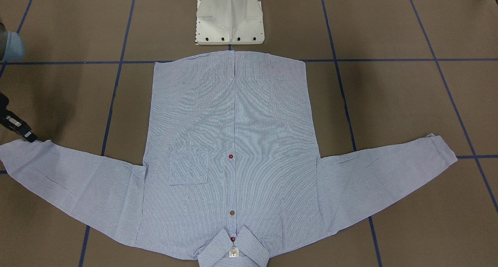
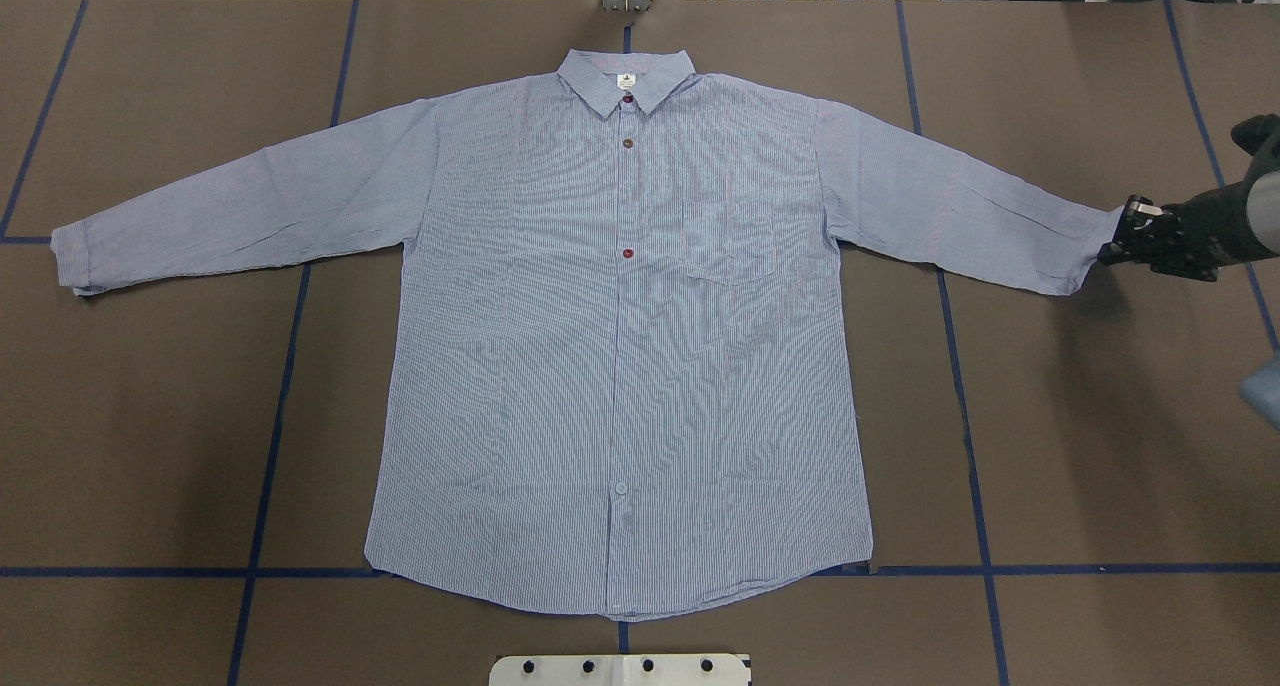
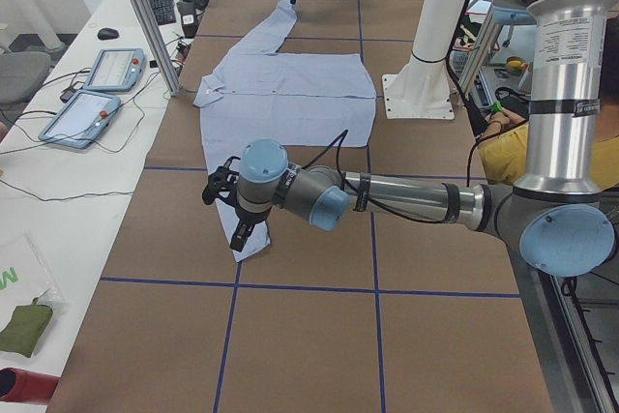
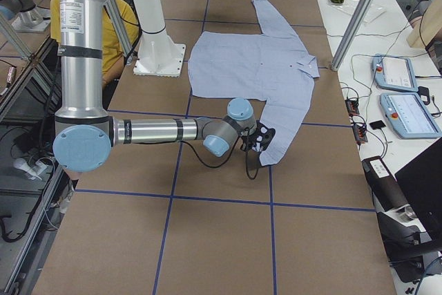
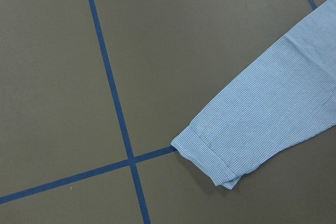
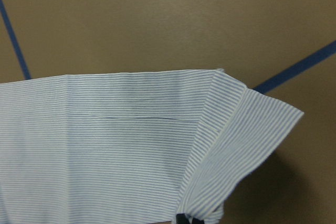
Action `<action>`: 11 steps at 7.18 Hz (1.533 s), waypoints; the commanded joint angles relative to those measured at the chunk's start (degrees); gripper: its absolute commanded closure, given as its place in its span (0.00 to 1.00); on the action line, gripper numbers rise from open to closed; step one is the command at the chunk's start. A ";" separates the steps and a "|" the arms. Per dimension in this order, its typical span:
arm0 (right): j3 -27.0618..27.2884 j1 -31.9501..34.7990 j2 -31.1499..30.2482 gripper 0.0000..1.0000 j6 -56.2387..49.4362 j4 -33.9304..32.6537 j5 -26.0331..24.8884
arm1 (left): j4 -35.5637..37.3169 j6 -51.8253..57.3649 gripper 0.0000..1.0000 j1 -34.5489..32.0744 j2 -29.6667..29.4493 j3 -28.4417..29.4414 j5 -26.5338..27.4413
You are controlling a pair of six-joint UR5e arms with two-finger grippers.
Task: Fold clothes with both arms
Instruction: 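Carry the grasped sleeve with the right gripper across the shirt toward the collar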
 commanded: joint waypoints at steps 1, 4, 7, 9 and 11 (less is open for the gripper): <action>1.56 -4.80 16.56 1.00 0.00 -19.38 -0.64 | 0.00 -0.03 0.00 0.00 0.00 -0.02 -0.16; -6.58 -12.55 31.62 1.00 0.61 -21.13 -6.24 | 0.00 0.05 0.00 0.00 0.00 0.42 -0.16; -21.17 -20.98 51.05 1.00 7.55 -20.87 -19.60 | 0.00 0.05 0.00 -0.09 0.00 -0.02 -0.16; -27.25 -24.51 54.25 1.00 11.56 -11.84 -24.27 | -0.09 0.05 0.00 0.00 0.00 -0.11 -0.25; -29.63 -25.83 57.85 1.00 12.74 -11.90 -24.55 | -0.09 0.05 0.00 0.00 0.00 -0.19 -0.25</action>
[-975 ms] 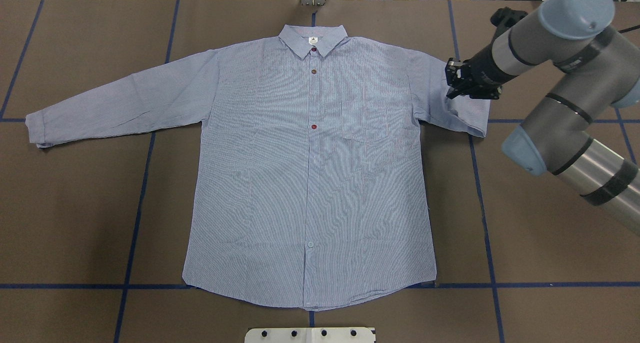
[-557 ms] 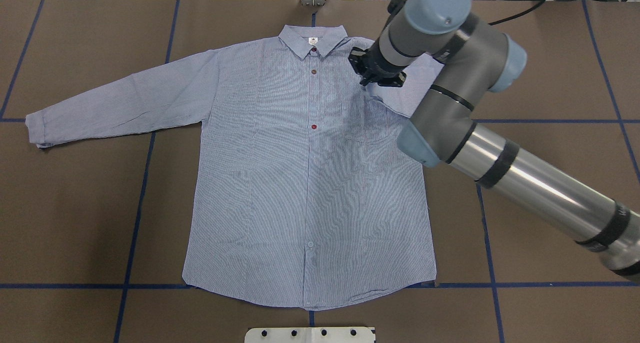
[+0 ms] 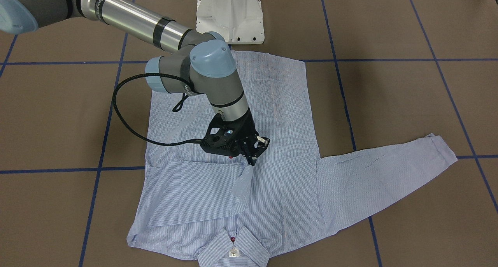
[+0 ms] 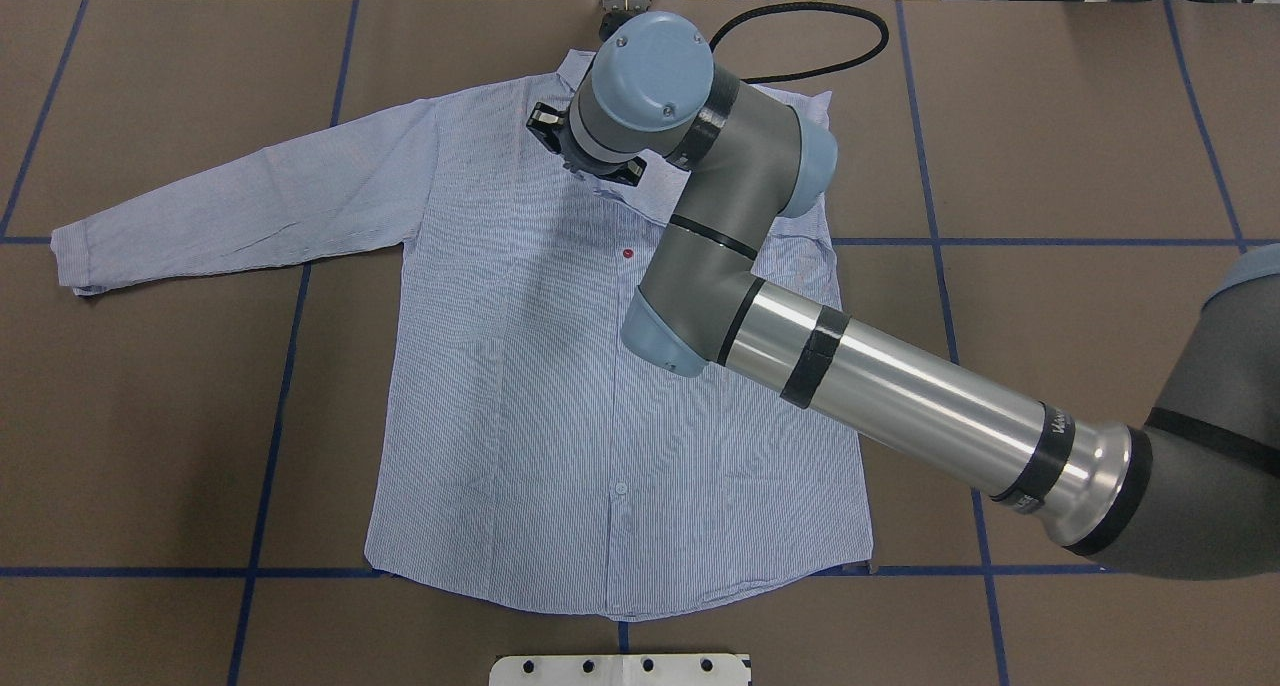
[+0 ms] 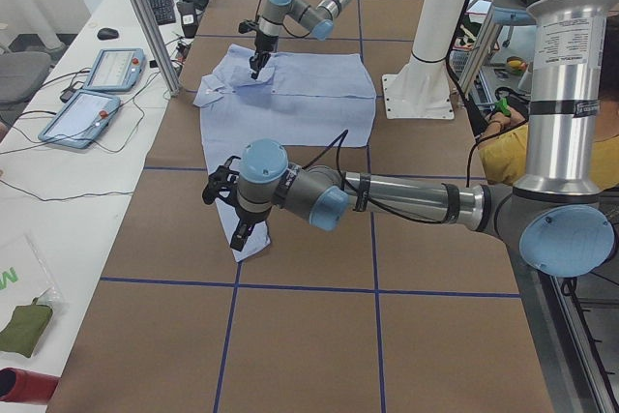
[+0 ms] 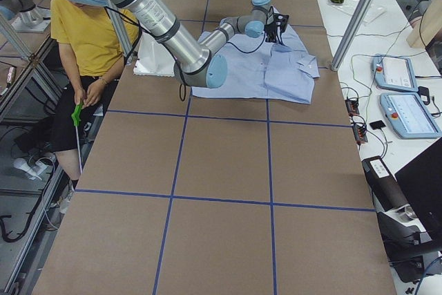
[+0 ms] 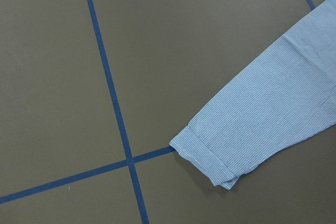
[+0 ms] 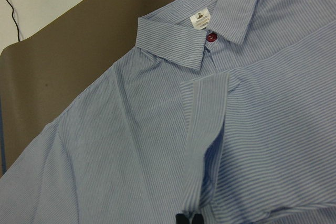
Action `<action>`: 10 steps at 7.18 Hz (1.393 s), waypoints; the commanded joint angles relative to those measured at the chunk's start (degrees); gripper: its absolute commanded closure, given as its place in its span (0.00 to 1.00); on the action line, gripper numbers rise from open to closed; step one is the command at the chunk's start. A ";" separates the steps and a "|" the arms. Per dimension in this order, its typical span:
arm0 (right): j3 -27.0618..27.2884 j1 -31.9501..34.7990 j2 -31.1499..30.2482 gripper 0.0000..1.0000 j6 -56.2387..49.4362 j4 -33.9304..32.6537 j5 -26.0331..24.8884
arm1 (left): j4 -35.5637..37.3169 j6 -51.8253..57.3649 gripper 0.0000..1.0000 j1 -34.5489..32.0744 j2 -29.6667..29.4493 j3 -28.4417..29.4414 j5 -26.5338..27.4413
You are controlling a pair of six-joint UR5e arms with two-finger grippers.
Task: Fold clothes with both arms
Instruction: 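Carry the grasped sleeve with the right gripper across the shirt toward the collar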
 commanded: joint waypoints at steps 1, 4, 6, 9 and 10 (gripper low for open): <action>-2.97 -1.27 2.86 1.00 0.91 0.73 -1.05 | -0.05 0.00 0.00 0.00 0.00 -0.07 0.00; -4.38 -2.68 4.44 1.00 0.91 0.82 -3.07 | -0.05 0.00 0.00 0.00 0.00 0.02 0.00; -7.19 -2.68 6.98 0.89 2.23 0.82 -3.17 | -0.05 0.00 0.00 0.00 0.00 0.02 0.00; -7.55 -3.03 8.83 0.00 6.36 0.73 -5.10 | -6.18 -0.09 0.00 0.53 0.09 0.19 -0.09; -7.03 -3.03 9.36 0.00 5.93 0.73 -6.67 | -6.20 0.00 0.00 0.62 0.17 0.89 0.08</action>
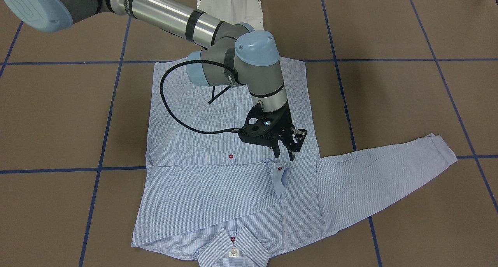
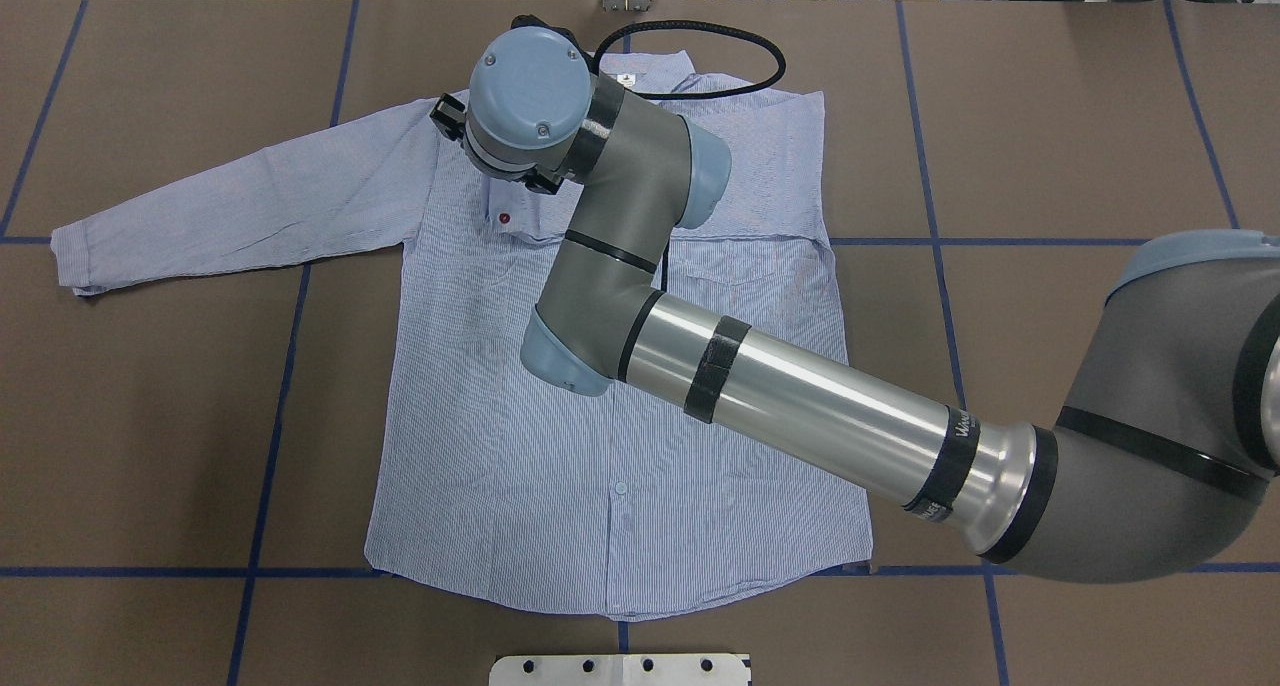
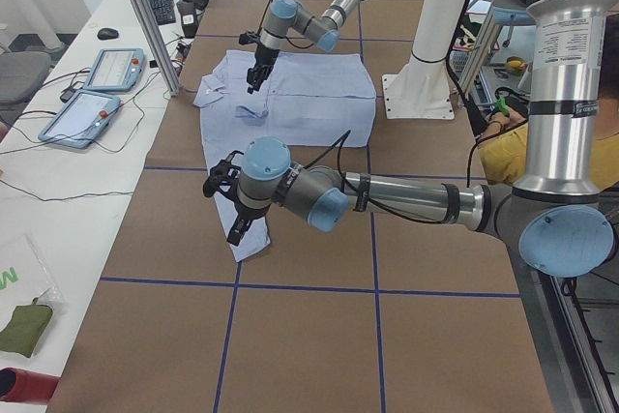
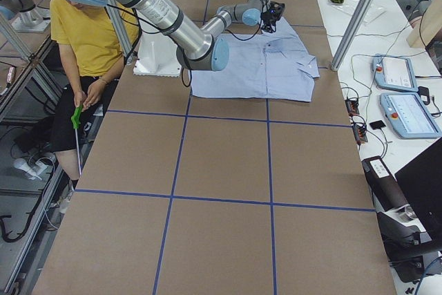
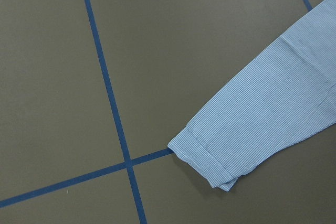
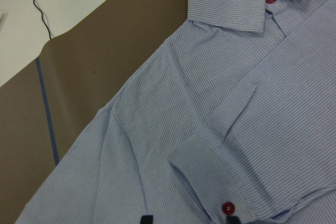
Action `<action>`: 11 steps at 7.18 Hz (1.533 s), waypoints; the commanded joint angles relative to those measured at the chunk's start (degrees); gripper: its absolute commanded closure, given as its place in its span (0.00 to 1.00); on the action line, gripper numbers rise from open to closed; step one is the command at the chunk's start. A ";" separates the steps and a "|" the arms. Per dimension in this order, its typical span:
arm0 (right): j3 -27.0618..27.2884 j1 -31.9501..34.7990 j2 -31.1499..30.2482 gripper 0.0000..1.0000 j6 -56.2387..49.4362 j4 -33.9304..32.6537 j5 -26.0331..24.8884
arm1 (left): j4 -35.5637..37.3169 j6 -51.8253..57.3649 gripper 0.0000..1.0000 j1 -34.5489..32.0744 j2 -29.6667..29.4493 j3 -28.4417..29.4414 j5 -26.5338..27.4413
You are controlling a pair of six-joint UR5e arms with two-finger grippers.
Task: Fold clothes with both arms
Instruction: 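Open the right gripper near the collar while the left gripper reaches the other cuff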
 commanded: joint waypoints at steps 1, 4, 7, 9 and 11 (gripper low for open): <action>0.50 0.04 0.54 0.00 -0.23 0.05 -2.86 | -1.79 0.11 0.00 0.23 0.00 2.04 0.10; 6.78 1.70 -3.48 0.00 -0.94 0.05 -2.78 | -4.69 -4.85 0.00 5.13 -2.44 2.76 0.19; 22.68 5.13 -17.87 0.00 -1.55 -0.04 2.92 | -12.67 -34.29 0.00 15.75 -7.45 8.90 0.19; 29.12 7.23 -26.23 0.00 -4.71 -0.21 6.43 | -20.75 -46.44 0.00 21.76 -6.77 12.67 1.94; 33.18 8.99 -31.18 0.00 -5.50 -0.21 8.37 | -25.94 -50.75 0.00 21.76 -2.12 15.48 2.30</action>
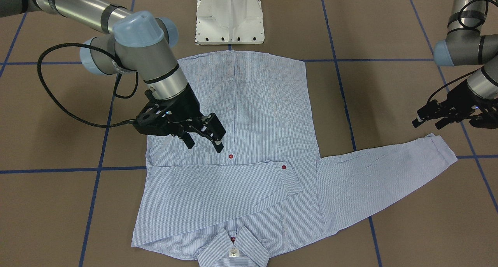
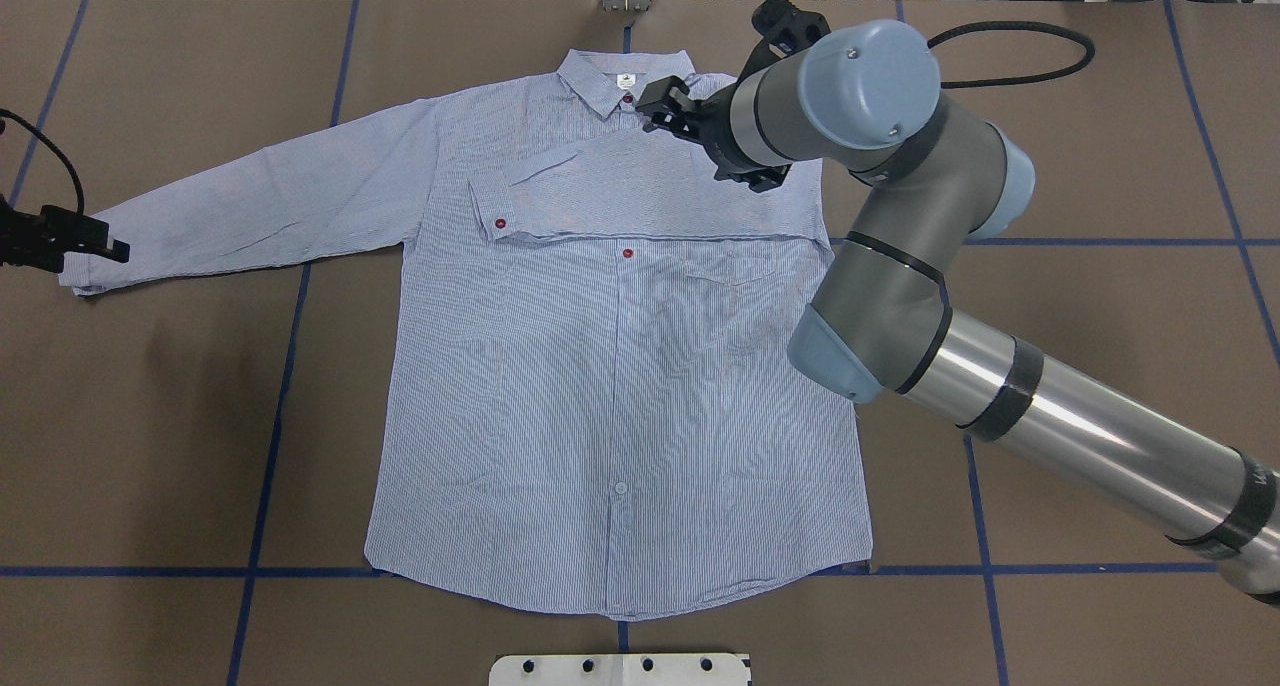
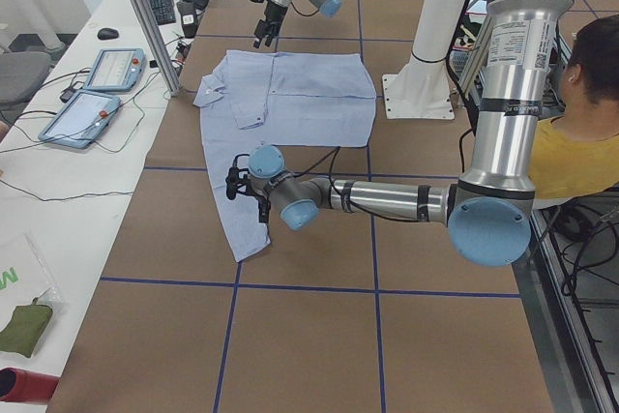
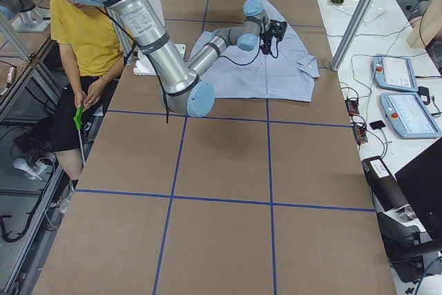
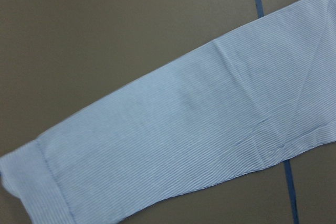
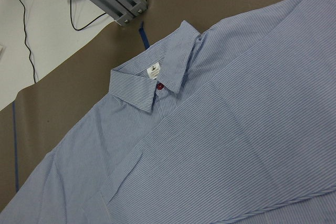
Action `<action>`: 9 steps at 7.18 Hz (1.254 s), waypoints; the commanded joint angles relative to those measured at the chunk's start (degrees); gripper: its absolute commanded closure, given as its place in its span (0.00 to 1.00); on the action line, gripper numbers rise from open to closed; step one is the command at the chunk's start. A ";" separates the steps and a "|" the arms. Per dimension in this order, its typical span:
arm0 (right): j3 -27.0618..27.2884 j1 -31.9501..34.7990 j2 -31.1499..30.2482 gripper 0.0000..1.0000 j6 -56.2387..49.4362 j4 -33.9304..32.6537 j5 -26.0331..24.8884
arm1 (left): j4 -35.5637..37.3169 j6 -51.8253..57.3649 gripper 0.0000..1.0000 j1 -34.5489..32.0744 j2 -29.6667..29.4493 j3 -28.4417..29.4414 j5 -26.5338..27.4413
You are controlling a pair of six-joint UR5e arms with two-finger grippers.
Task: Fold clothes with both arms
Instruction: 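Grasp the other sleeve's cuff with the left gripper while the right gripper holds still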
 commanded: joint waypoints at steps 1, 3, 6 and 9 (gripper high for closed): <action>3.06 1.03 -3.66 0.00 -0.76 -0.01 1.43 | -3.88 -5.79 0.00 0.18 2.21 3.30 1.70; 3.16 1.03 -3.85 0.00 -0.76 -0.01 1.17 | -8.68 -10.56 0.03 0.53 1.87 7.23 3.64; 3.16 1.20 -4.19 0.00 -0.76 -0.02 0.91 | -9.60 -10.92 0.06 0.53 -0.42 10.07 6.99; 3.16 1.20 -4.37 0.00 -0.76 -0.01 0.82 | -9.60 -10.83 0.25 0.53 -1.56 11.82 7.08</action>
